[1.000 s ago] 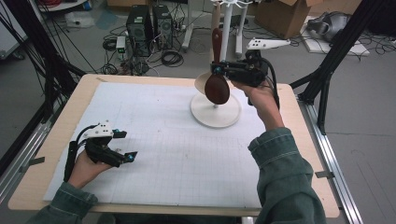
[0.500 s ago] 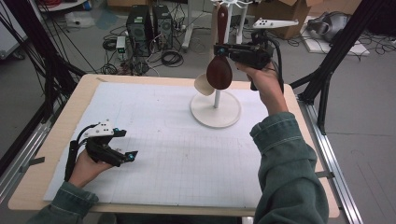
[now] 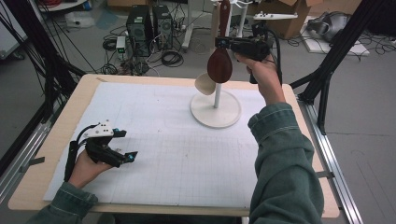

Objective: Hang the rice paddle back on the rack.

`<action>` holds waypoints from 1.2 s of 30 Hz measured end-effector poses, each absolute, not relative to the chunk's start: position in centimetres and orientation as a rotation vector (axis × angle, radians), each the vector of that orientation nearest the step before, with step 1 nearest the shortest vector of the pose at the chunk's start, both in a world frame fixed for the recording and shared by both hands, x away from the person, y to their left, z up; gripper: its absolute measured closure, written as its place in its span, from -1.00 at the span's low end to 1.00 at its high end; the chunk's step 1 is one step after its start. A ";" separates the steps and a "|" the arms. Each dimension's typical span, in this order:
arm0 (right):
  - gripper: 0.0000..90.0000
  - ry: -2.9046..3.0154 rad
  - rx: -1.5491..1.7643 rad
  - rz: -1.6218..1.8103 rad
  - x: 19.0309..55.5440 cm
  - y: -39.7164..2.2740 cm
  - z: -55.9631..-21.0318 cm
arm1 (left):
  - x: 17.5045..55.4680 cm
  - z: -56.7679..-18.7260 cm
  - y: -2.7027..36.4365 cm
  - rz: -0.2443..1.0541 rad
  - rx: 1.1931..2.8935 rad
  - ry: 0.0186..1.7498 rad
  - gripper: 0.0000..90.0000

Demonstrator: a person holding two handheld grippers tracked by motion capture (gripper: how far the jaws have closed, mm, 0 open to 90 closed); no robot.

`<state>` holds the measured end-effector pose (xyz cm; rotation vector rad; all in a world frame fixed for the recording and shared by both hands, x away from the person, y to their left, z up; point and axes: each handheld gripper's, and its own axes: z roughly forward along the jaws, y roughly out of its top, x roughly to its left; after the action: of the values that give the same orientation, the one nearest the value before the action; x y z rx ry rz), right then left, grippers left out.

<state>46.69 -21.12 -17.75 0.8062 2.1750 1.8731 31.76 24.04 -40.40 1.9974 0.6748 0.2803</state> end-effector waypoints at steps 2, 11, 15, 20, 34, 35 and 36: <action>0.73 2.173 0.812 1.876 46.9 -21.1 -17.8 | 31.8 -40.4 24.1 0.278 1.993 0.678 -0.96; 0.72 2.161 0.853 1.857 47.7 -21.4 -18.0 | 31.7 -40.4 24.1 0.273 1.992 0.672 -0.96; 0.72 2.163 0.876 1.833 47.9 -21.5 -18.2 | 31.7 -40.3 24.0 0.273 1.988 0.671 -0.96; 0.71 2.153 0.874 1.805 47.6 -21.4 -18.1 | 31.6 -40.1 24.0 0.272 1.983 0.663 -0.96; 0.45 2.100 0.896 1.762 46.3 -22.9 -18.7 | 31.3 -40.0 24.1 0.279 1.979 0.662 -0.96; 0.43 2.098 0.897 1.762 46.2 -23.1 -18.7 | 31.3 -40.0 24.1 0.278 1.979 0.662 -0.96; 0.39 2.090 0.900 1.767 46.0 -23.3 -18.8 | 31.3 -40.0 24.1 0.278 1.980 0.659 -0.96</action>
<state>46.02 -23.31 -18.78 0.8996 2.0897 1.7665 31.31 24.13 -39.96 1.9804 0.6590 0.2779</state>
